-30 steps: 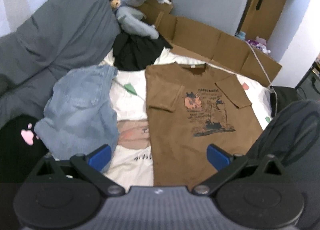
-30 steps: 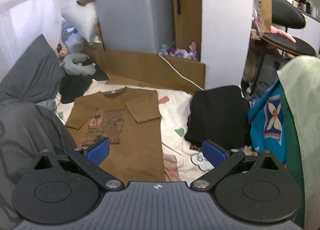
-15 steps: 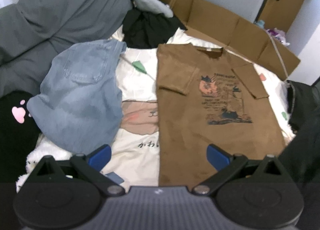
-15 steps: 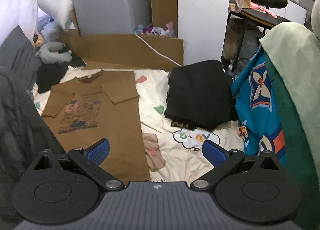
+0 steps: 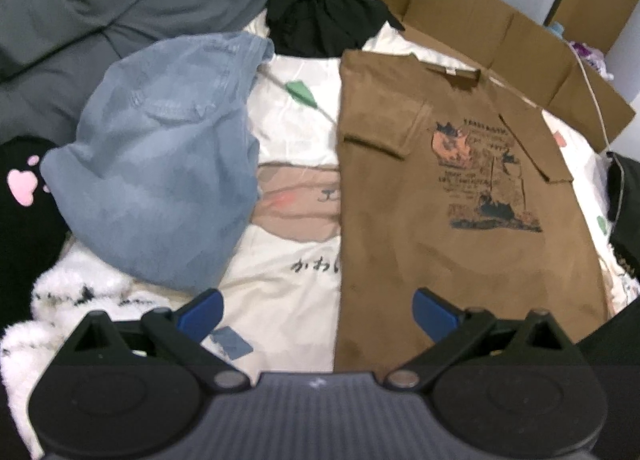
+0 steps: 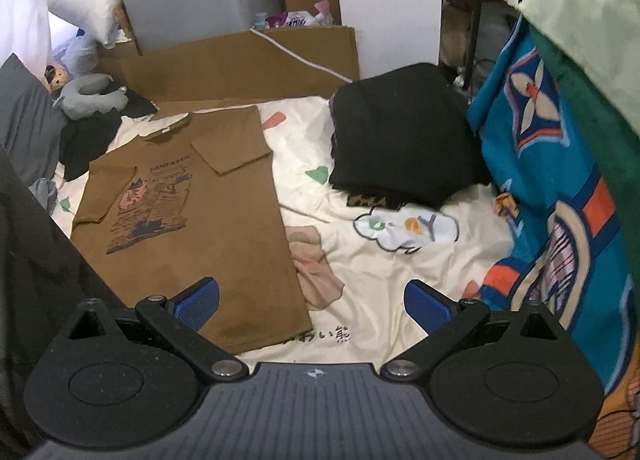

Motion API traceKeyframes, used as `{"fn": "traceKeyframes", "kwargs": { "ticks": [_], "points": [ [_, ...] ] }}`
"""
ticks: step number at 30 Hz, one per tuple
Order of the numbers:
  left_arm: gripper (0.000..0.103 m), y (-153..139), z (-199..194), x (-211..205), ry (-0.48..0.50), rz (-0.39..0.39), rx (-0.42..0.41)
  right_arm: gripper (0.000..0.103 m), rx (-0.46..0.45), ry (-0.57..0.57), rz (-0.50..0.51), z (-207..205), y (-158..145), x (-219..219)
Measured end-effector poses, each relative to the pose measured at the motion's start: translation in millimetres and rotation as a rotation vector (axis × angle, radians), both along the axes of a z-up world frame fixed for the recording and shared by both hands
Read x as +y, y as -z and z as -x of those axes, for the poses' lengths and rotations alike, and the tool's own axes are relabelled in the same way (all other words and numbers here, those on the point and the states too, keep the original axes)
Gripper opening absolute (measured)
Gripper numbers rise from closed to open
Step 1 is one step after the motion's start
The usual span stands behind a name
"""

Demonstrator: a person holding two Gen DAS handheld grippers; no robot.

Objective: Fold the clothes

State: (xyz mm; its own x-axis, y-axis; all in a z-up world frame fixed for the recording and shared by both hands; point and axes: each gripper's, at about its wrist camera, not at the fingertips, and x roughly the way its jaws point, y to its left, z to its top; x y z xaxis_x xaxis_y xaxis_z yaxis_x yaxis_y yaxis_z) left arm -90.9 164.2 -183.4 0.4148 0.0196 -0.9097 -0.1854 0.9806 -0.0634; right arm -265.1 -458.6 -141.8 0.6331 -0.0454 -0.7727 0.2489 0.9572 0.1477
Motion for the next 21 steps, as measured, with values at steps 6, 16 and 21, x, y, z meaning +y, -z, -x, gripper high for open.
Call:
{"fn": "traceKeyframes", "kwargs": {
  "ticks": [6, 16, 21],
  "points": [
    [0.102, 31.0, -5.4, -1.0, -0.003, 0.016, 0.049, 0.102, 0.005, 0.008, -0.020, -8.1, 29.2, -2.5],
    [0.102, 69.3, -20.6, -6.1, 0.012, -0.012, 0.104, 0.102, 0.049, -0.001, -0.086, -31.9, 80.4, -1.8],
    [0.102, 80.1, -23.3, 0.0, 0.002, 0.004, 0.129, 0.102, 0.079, -0.008, -0.090, -36.3, 99.8, -2.5]
  ]
}}
